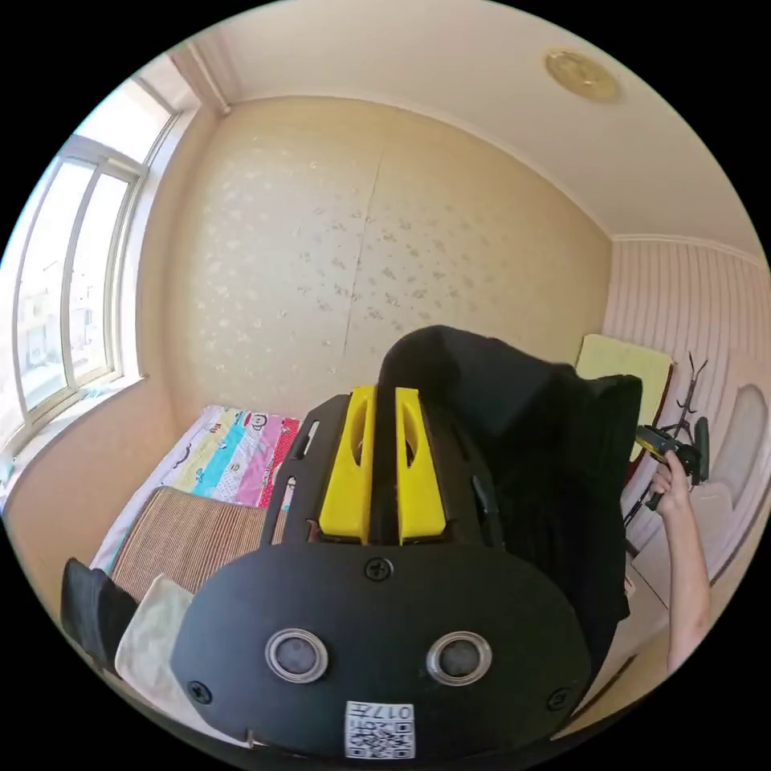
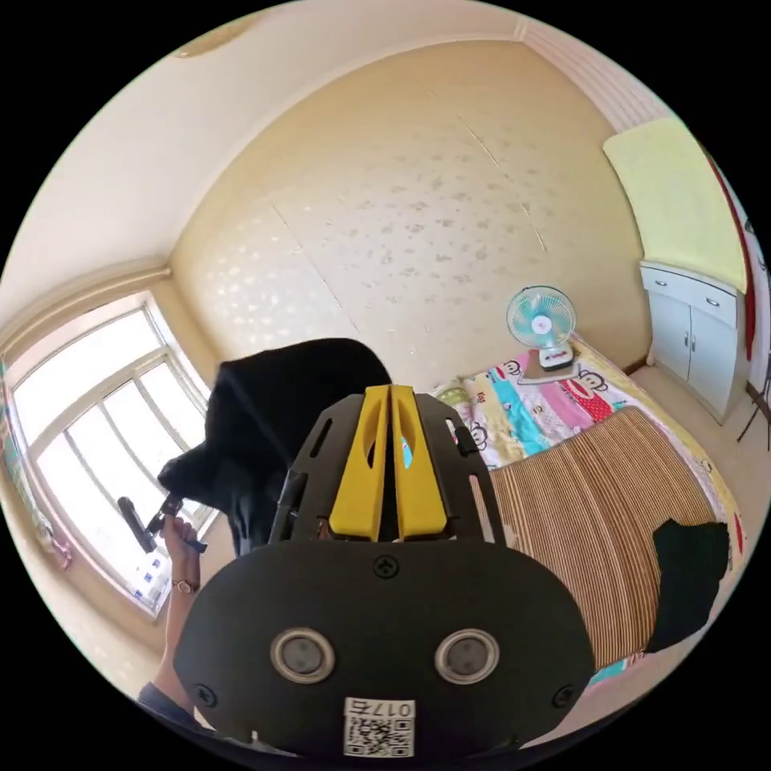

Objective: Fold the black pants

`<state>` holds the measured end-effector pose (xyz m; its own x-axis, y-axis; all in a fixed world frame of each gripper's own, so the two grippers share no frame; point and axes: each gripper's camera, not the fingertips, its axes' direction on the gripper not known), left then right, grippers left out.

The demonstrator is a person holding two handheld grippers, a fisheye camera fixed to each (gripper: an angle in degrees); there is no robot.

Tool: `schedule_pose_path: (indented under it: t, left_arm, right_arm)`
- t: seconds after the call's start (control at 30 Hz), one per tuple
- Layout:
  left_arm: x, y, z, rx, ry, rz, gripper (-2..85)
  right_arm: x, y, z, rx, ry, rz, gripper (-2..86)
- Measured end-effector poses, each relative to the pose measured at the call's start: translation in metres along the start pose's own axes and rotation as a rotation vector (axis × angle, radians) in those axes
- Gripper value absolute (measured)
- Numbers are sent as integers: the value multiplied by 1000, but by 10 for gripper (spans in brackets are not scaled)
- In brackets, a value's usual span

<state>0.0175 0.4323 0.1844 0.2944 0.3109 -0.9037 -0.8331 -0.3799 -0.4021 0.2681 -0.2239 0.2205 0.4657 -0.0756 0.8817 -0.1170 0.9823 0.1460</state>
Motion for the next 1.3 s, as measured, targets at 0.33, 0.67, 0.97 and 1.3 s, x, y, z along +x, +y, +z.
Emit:
schedule_pose_path:
  t: [0.33, 0.67, 0.97, 1.3]
  left_arm:
    - [-31, 374, 108, -621, 229, 99, 72]
    - [-133, 496, 103, -898, 32, -163, 118]
    - [-177, 480, 118, -812, -14, -302, 91]
    - [-262, 483, 129, -868, -45, -379, 121]
  right_arm:
    - [64, 338, 161, -734, 102, -108, 15]
    - [91, 401, 196, -662, 423, 73, 94]
    - [71, 390, 222, -1036, 757, -426, 20]
    - [105, 381, 74, -652, 514, 159, 5]
